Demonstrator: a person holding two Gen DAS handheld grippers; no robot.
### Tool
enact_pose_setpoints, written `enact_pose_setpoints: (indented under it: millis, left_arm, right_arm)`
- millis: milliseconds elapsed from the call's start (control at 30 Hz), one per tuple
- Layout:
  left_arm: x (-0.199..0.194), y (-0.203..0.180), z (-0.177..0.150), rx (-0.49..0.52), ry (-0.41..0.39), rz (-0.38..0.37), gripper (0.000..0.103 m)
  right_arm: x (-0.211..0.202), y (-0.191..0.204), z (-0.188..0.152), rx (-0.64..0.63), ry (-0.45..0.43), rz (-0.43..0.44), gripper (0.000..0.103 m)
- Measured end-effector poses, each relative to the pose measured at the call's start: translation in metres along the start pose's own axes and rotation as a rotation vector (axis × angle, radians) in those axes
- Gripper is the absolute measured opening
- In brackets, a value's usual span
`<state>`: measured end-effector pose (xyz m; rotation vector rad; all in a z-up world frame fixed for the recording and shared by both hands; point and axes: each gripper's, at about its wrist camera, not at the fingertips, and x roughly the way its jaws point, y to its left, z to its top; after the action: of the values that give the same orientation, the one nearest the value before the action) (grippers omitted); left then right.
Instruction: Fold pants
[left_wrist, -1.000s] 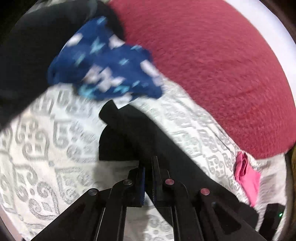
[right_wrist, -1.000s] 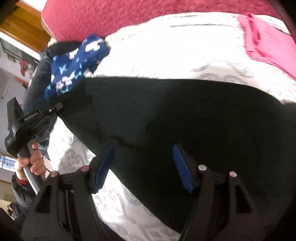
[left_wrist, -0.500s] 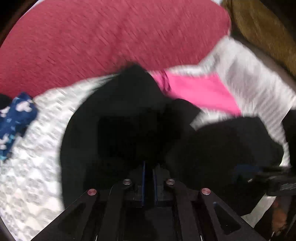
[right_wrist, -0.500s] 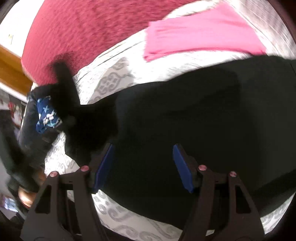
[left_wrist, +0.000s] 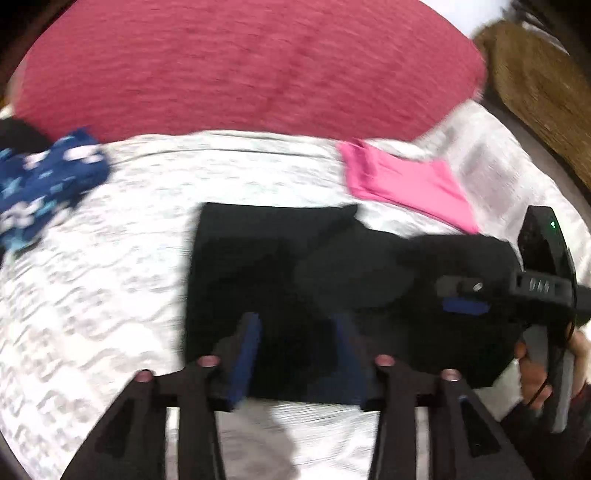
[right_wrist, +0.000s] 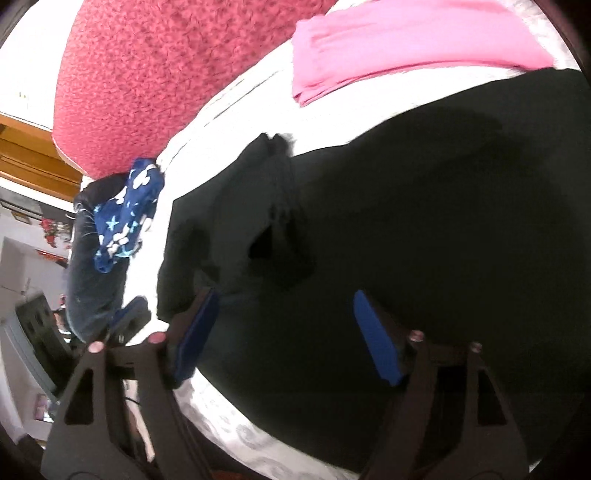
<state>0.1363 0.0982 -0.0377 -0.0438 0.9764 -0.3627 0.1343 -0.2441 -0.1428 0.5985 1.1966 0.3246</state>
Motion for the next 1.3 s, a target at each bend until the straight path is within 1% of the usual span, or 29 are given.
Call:
enact_pose_setpoints:
  millis: [67,100,167,233,333,367,400,433,467,567,633,700,767,833,867,900,933,967,1000,1033,1067,1100,1133,1167,1200,1233,1267,1300]
  left_arm:
    - [0.003,0.017,-0.005,-0.037,0.008,0.049,0.055]
    - [0.007,0.028,-0.009,-0.062,0.032,0.056,0.055]
    - [0.018,0.035,-0.013,-0.085,0.072,0.044,0.055]
    - [0.027,0.039,-0.018,-0.077,0.096,0.037,0.055]
    - [0.041,0.037,-0.022,-0.062,0.115,0.025,0.057]
    - [0.044,0.037,-0.022,-0.062,0.122,0.024,0.057]
    - [0.048,0.036,-0.022,-0.062,0.129,0.025,0.057]
    - [0.052,0.036,-0.022,-0.06,0.128,0.027,0.057]
    - [0.052,0.035,-0.022,-0.056,0.122,0.029,0.057]
    - [0.05,0.034,-0.02,-0.047,0.108,0.023,0.057]
    - [0.044,0.037,-0.02,-0.054,0.097,0.027,0.057]
    - [0.041,0.037,-0.019,-0.054,0.089,0.023,0.057]
    - [0.034,0.035,-0.02,-0.05,0.073,0.012,0.057]
    - [0.031,0.033,-0.02,-0.039,0.07,0.009,0.057]
    - [0.032,0.032,-0.02,-0.036,0.075,0.009,0.057]
    - [0.033,0.03,-0.021,-0.034,0.083,0.011,0.057]
    - [0.035,0.029,-0.021,-0.032,0.091,0.013,0.057]
    - [0.036,0.027,-0.022,-0.03,0.1,0.013,0.057]
    - [0.036,0.026,-0.023,-0.027,0.105,0.014,0.057]
    - [0.035,0.023,-0.024,-0.021,0.108,0.013,0.057]
    - [0.033,0.021,-0.025,-0.015,0.108,0.012,0.057]
    - [0.03,0.02,-0.025,-0.008,0.108,0.013,0.057]
    - [0.025,0.019,-0.025,0.001,0.103,0.019,0.057]
    - [0.022,0.018,-0.024,0.003,0.097,0.023,0.057]
    - [0.018,0.019,-0.023,0.004,0.091,0.024,0.057]
    - [0.011,0.018,-0.021,0.0,0.078,0.022,0.057]
    - [0.006,0.019,-0.019,-0.005,0.065,0.016,0.057]
    - [0.0,0.018,-0.016,-0.01,0.048,0.0,0.057]
  right_arm:
    - [0.016,0.002,0.011,0.019,0.05,-0.021,0.079]
    - [0.019,0.003,0.014,0.021,0.06,-0.021,0.079]
    - [0.027,0.008,0.021,0.022,0.079,-0.022,0.079]
    - [0.035,0.013,0.029,0.022,0.097,-0.016,0.079]
    - [0.047,0.019,0.035,0.031,0.104,-0.053,0.079]
    - [0.049,0.024,0.037,0.019,0.094,-0.074,0.061]
    - [0.052,0.03,0.038,0.003,0.088,-0.096,0.033]
    - [0.052,0.033,0.038,0.005,0.092,-0.102,0.011]
    - [0.047,0.038,0.037,0.016,0.072,-0.079,0.009]
    - [0.007,0.065,0.031,-0.058,-0.022,-0.007,0.009]
    - [-0.023,0.077,0.025,-0.095,-0.073,0.019,0.009]
    - [-0.055,0.086,0.016,-0.131,-0.136,0.014,0.009]
    - [-0.081,0.082,0.004,-0.156,-0.184,-0.031,0.009]
    - [-0.088,0.067,-0.005,-0.161,-0.185,-0.086,0.009]
    - [-0.082,0.049,-0.009,-0.14,-0.154,-0.122,0.01]
    - [-0.074,0.038,-0.012,-0.115,-0.128,-0.146,0.011]
    - [-0.059,0.015,-0.015,-0.079,-0.076,-0.193,0.014]
    - [-0.049,0.003,-0.018,-0.062,-0.04,-0.225,0.02]
    - [-0.035,-0.012,-0.023,-0.038,0.015,-0.263,0.023]
    - [-0.029,-0.019,-0.027,-0.025,0.041,-0.271,0.028]
    - [-0.031,-0.027,-0.033,-0.015,0.021,-0.236,0.028]
    - [-0.036,-0.025,-0.035,-0.013,0.005,-0.222,0.029]
    - [-0.044,-0.026,-0.037,-0.013,-0.007,-0.232,0.036]
    - [-0.05,-0.026,-0.039,-0.018,-0.025,-0.251,0.041]
    - [-0.058,-0.024,-0.041,-0.028,-0.056,-0.281,0.044]
    - [-0.069,-0.024,-0.044,-0.04,-0.091,-0.324,0.05]
    - [-0.076,-0.025,-0.046,-0.044,-0.109,-0.344,0.053]
    - [-0.085,-0.028,-0.049,-0.042,-0.128,-0.352,0.053]
